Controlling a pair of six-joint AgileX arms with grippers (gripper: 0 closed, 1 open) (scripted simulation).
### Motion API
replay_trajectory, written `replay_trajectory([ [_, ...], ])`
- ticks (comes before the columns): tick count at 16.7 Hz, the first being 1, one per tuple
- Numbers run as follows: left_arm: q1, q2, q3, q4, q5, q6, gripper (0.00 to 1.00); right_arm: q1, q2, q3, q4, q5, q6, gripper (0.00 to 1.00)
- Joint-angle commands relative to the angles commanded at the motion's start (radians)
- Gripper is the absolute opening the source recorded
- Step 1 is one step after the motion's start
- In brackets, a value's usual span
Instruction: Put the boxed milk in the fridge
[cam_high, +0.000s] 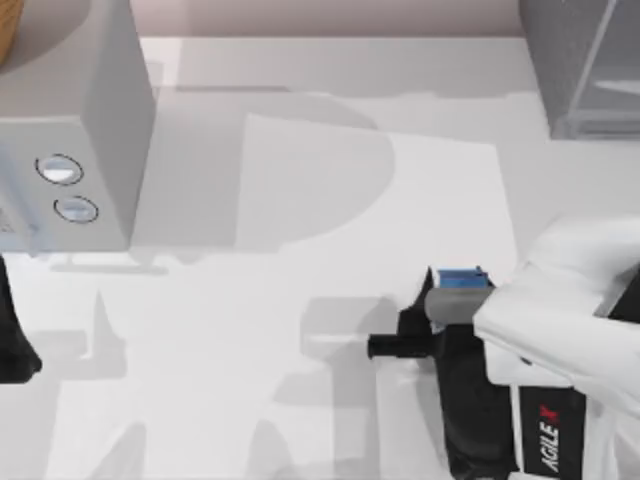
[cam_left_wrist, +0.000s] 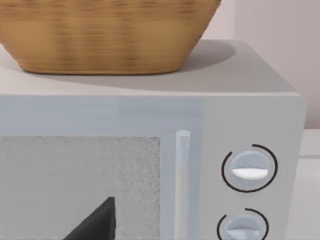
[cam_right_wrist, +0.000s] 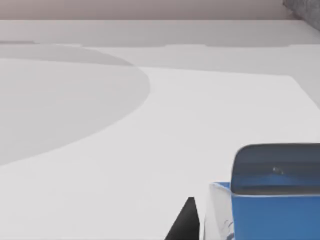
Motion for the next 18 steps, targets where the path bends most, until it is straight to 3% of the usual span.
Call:
replay_trajectory([
  [4,0.0,0.0,0.0,0.0,0.0,0.0,1.0,0.0,0.0,0.0,0.0,0.0,0.0,0.02],
  [5,0.0,0.0,0.0,0.0,0.0,0.0,1.0,0.0,0.0,0.0,0.0,0.0,0.0,0.0],
  [14,0.0,0.0,0.0,0.0,0.0,0.0,1.0,0.001,-0.004,-0.001,-0.002,0.0,0.001,0.0],
  [18,0.0,0.0,0.0,0.0,0.0,0.0,1.0,0.004,-0.11,0.006,-0.104,-0.007,0.005,0.0],
])
